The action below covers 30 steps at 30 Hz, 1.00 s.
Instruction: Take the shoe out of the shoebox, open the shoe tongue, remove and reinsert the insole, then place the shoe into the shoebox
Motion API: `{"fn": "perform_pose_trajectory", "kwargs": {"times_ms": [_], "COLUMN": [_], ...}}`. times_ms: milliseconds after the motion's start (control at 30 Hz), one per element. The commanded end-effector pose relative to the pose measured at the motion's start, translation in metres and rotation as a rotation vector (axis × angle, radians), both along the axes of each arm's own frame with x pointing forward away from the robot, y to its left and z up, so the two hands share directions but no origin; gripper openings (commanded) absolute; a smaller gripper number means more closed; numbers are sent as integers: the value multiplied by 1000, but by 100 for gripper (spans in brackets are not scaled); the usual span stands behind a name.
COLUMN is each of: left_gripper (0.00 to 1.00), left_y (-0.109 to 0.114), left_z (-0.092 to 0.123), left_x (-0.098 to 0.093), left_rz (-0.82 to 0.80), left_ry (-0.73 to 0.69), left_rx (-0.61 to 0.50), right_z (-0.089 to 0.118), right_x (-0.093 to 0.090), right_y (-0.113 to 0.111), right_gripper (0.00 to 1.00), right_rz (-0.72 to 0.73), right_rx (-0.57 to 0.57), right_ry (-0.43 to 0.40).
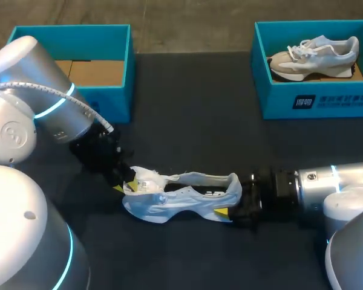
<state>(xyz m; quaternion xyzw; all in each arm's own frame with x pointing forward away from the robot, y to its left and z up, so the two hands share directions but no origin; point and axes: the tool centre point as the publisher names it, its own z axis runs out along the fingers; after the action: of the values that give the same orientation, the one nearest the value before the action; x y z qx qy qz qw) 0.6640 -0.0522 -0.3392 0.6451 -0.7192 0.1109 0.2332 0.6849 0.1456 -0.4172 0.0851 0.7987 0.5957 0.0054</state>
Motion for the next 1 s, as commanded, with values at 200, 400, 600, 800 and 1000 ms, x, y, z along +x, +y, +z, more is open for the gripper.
{"fn": "perform_pose_trajectory", "kwargs": {"times_ms": [200, 400, 600, 800, 1000], "left_gripper": [100, 100, 92, 0, 0], "left_y": [-1, -12, -27, -41, -51], "left_z": [34, 62, 87, 107, 121], "left_x": [-10, -6, 1, 0, -4], "left_rz": [-33, -70, -155, -349, -573], "left_ry": [-85, -155, -186, -240, -283], "left_rx": [45, 78, 124, 182, 227], "right_z": [0, 0, 0, 0, 0], "right_x": [0, 0, 0, 0, 0], "right_y": [1, 1, 1, 1, 1], "right_gripper": [0, 0, 0, 0, 0], "right_rz": [0, 0, 0, 0, 0], "right_rx": [-4, -4, -4, -4, -4], "right_ry": [1, 1, 1, 1, 1]}}
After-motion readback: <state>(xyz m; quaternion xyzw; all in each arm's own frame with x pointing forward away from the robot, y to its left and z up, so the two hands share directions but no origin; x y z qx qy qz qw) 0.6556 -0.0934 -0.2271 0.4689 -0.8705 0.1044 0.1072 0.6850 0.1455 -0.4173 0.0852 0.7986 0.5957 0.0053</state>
